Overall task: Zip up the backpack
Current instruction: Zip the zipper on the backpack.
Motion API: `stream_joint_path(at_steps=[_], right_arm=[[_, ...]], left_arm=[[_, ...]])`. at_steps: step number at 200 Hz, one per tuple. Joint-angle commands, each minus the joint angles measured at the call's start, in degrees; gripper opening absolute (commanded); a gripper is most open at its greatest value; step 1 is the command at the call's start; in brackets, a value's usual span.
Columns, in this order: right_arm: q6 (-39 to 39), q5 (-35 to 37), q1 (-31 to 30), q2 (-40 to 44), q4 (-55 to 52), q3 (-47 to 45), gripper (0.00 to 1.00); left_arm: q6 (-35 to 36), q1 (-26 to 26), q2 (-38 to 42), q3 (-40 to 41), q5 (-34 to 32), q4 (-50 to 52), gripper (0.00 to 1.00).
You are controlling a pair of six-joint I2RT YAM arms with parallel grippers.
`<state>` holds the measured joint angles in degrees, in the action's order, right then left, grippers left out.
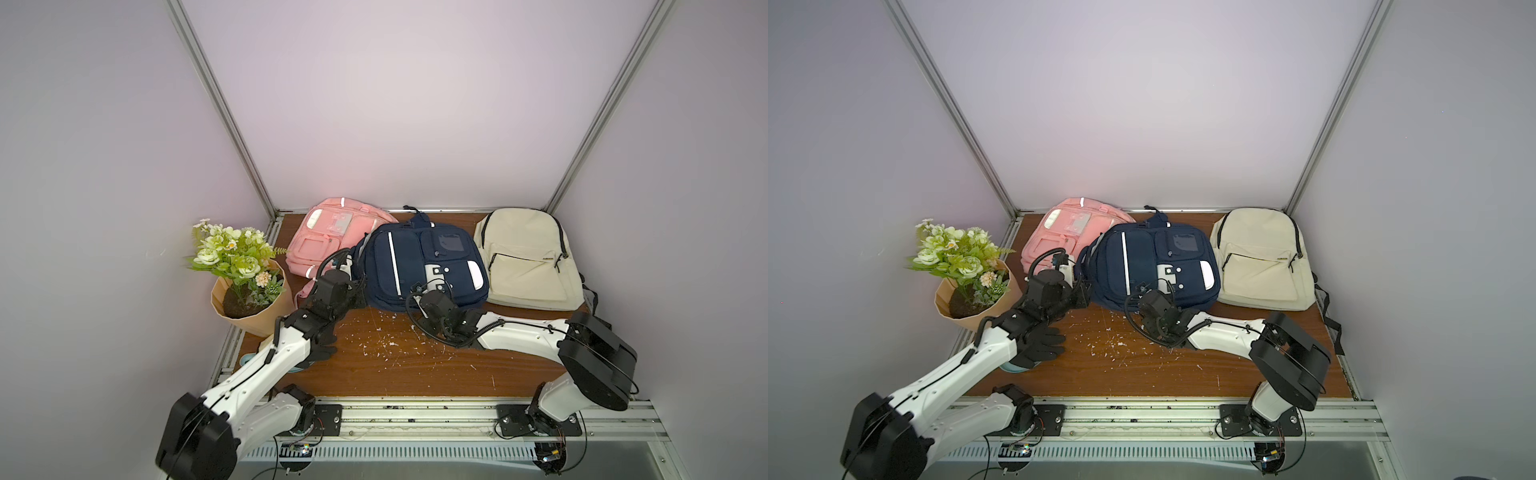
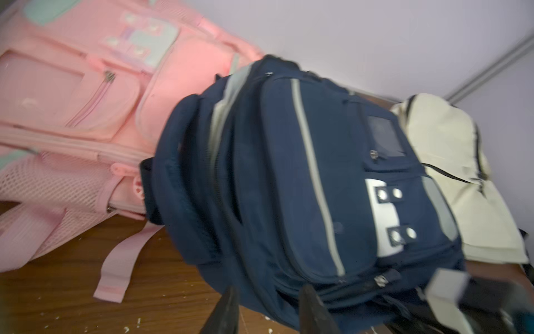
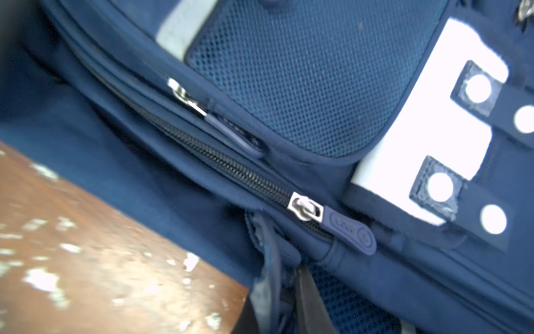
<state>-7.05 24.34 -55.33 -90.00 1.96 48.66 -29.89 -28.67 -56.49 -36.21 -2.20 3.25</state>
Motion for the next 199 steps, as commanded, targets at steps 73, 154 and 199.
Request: stream_joint_path(at_steps=[73, 154, 199], right_arm=[[-8.2, -15.7, 5.5, 4.4, -10.8, 15.1, 0.0], [-12.5, -20.0, 6.5, 6.6, -7.4, 15.3, 0.0], [-13.6, -21.9, 6.4, 6.4, -6.3, 15.2, 0.0]], left_arm=[[9.0, -13.8, 2.5, 6.9, 0.8, -15.3, 0.53], [9.9, -15.0, -9.0, 5.5, -2.2, -21.0, 0.54], [9.6, -15.7, -12.9, 4.6, -4.1, -24.0, 0.56]])
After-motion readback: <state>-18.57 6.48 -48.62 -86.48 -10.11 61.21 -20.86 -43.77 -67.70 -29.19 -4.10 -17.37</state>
